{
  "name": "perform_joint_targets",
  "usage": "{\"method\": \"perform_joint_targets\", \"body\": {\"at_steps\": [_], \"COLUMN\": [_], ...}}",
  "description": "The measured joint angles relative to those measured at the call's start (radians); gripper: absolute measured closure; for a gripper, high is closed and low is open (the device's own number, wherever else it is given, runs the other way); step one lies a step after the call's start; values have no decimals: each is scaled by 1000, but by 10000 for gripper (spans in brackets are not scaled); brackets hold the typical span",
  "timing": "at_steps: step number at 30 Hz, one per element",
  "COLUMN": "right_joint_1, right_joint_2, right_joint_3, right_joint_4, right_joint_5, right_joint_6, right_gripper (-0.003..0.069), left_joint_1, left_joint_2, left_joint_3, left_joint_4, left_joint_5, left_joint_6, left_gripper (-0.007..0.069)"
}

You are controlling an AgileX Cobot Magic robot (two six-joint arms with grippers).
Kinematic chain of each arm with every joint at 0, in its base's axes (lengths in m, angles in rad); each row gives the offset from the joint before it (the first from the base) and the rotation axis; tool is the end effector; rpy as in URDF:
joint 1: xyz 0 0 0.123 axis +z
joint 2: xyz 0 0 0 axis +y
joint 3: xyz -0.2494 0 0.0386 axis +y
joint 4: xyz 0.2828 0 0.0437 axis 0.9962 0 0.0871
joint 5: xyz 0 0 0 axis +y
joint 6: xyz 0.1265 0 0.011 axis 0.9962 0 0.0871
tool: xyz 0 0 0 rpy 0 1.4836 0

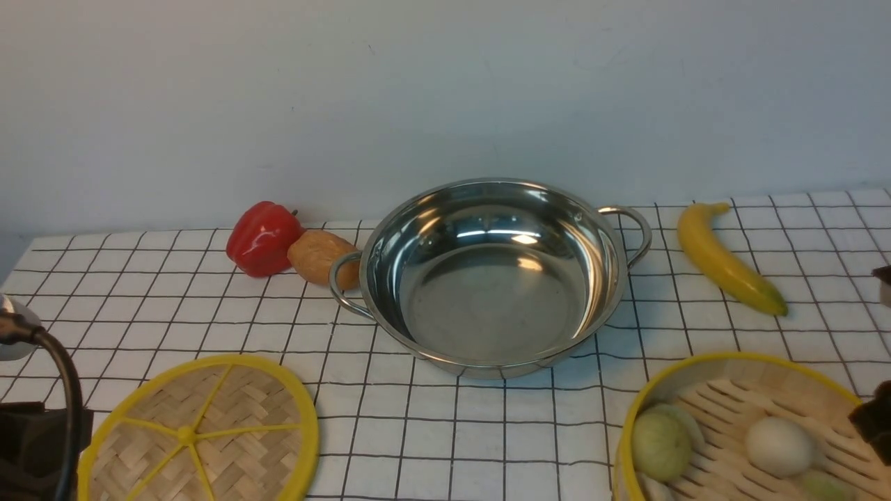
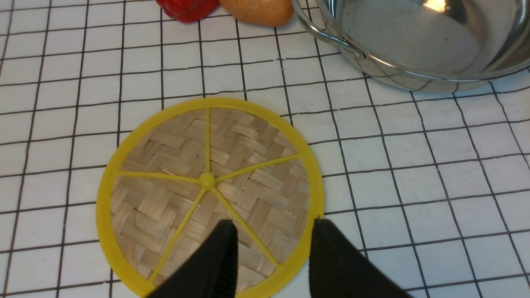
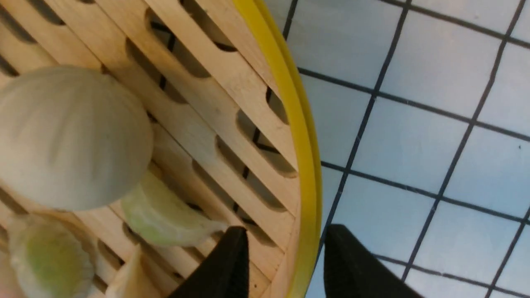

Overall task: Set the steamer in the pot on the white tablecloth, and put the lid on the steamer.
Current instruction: 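Reach for and grasp the rim of the bamboo steamer holding the buns with the right gripper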

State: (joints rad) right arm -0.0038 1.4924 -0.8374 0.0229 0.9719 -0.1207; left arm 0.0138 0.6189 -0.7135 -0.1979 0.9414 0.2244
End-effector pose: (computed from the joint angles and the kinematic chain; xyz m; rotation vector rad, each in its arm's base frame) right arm 0.2738 0.0014 0.1101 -0.1621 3.1050 0.0267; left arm 0.1886 -0.0176 0.2838 0.1879 2.3048 -0.1239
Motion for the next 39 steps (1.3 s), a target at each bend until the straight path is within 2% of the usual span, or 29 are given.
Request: {"method": "perform_joint_targets", "body": {"at_steps": [15, 19, 28, 34, 39], "right_joint_1": [0, 0, 0, 0, 0], "right_joint_2": [104, 104, 152, 161, 161], "right_joint_3": [0, 0, 0, -21, -116], "right_joint_4": [-35, -52, -55, -51, -85], "right_joint_5": [-49, -71, -85, -76, -2], "right_joint_6": [8, 10, 35, 46, 45], "right_gripper": [394, 441, 498, 601, 602], "left_joint_1": [0, 0, 0, 0, 0], "left_joint_2": [0, 0, 0, 0, 0], "left_joint_3": [0, 0, 0, 0, 0], "left_joint_4": [0, 0, 0, 0, 0], "left_joint_5": [0, 0, 0, 0, -1], "left_joint_6": [1, 1, 1, 1, 1], "left_gripper": [382, 382, 382, 382, 382]}}
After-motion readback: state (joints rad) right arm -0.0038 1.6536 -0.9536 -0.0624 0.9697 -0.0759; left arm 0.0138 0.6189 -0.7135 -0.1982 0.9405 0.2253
